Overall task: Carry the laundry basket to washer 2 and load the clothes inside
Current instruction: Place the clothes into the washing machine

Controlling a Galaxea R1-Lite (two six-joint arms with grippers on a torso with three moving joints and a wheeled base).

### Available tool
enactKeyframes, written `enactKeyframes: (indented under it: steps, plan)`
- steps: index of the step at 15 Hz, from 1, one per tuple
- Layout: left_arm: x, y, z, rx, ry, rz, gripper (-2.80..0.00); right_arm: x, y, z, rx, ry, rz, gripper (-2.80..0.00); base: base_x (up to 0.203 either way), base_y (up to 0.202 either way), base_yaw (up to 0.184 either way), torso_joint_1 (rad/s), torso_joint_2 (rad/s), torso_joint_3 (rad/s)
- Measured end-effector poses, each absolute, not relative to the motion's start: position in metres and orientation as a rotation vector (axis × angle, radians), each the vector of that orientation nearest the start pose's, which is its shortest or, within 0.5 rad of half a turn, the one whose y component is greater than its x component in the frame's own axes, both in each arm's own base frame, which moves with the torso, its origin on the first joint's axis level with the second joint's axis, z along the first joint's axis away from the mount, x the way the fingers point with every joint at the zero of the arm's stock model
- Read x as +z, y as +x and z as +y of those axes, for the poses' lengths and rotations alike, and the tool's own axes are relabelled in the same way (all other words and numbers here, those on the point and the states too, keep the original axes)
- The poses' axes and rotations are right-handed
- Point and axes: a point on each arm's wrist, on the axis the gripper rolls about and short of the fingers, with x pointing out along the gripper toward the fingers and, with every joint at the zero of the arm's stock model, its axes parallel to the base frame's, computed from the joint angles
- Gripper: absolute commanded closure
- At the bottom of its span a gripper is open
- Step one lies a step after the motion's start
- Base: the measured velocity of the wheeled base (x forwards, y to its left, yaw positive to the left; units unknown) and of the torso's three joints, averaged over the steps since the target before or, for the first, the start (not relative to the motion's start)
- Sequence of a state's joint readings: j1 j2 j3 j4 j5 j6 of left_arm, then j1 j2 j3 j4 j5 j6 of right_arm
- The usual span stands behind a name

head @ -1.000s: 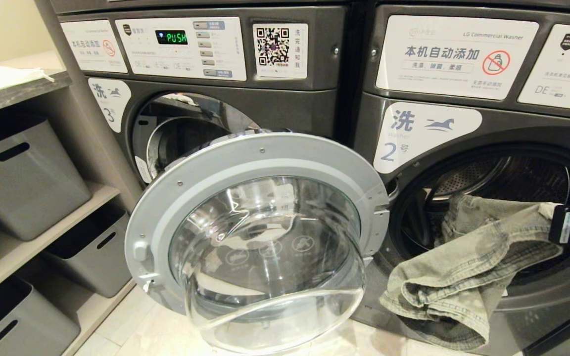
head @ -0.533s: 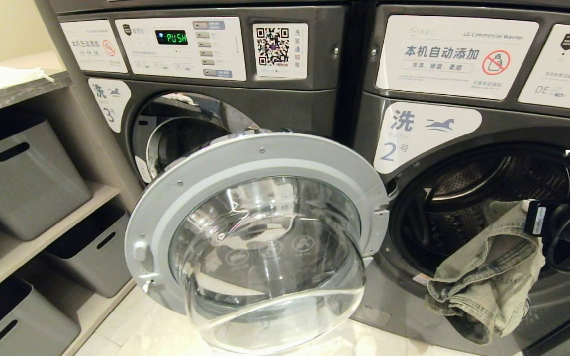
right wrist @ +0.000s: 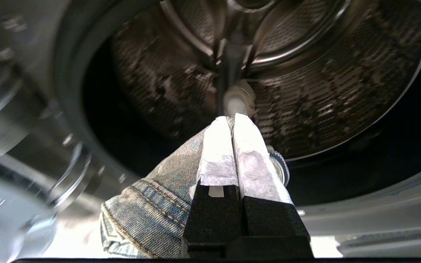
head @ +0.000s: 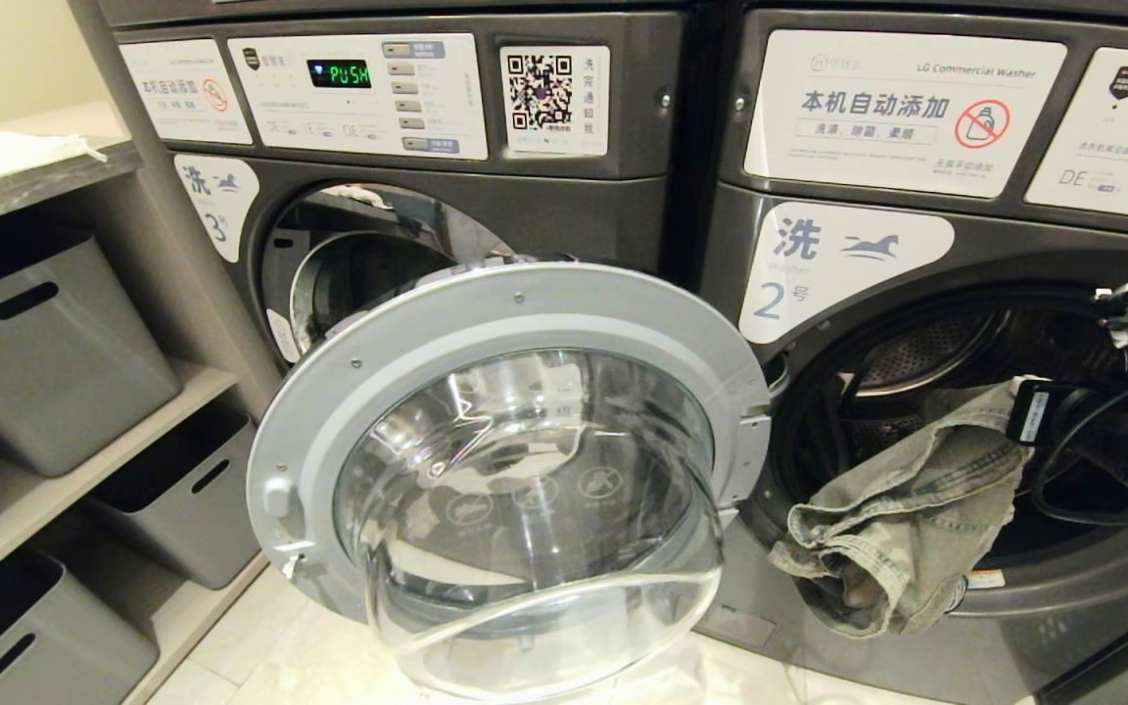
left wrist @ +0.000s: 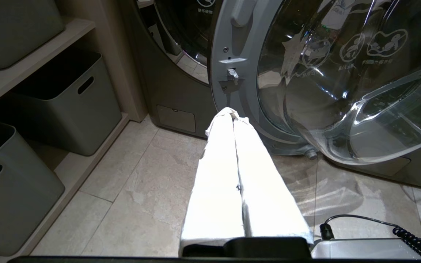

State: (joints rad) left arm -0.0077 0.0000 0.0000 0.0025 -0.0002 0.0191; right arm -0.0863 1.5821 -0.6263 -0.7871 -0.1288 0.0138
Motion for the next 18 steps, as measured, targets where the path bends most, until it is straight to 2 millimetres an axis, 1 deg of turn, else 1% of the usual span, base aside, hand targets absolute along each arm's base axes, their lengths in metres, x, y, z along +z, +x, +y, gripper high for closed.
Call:
enactKeyframes:
  steps: [4,7,10,13,15,18]
  plan:
    - [0.075,-0.023,0.000,-0.009,0.020,0.002,0.00,0.166,0.281,-0.028,-0.262,0.000,0.150,0.00,0.000,0.000,0.000,0.000,0.00,0.000]
    - [0.075,-0.023,0.000,-0.009,0.021,0.002,0.00,0.149,0.298,-0.031,-0.306,-0.008,0.138,0.00,0.000,0.000,0.000,0.000,0.00,0.000]
    - [0.075,-0.023,0.000,-0.009,0.021,0.002,0.00,0.126,0.324,-0.035,-0.351,-0.025,0.103,0.00,0.000,0.000,0.000,0.000,0.00,0.000]
    - [0.075,-0.023,0.000,-0.009,0.021,0.002,0.00,0.104,0.356,-0.042,-0.402,-0.052,0.052,0.00,0.000,0.000,0.000,0.000,0.00,0.000]
    - [0.075,-0.023,0.000,-0.009,0.021,0.002,0.00,0.090,0.374,-0.047,-0.416,-0.059,0.047,0.00,0.000,0.000,0.000,0.000,0.00,0.000]
    - [0.075,-0.023,0.000,-0.009,0.021,0.002,0.00,0.071,0.399,-0.060,-0.441,-0.083,0.049,0.00,0.000,0.000,0.000,0.000,0.00,0.000]
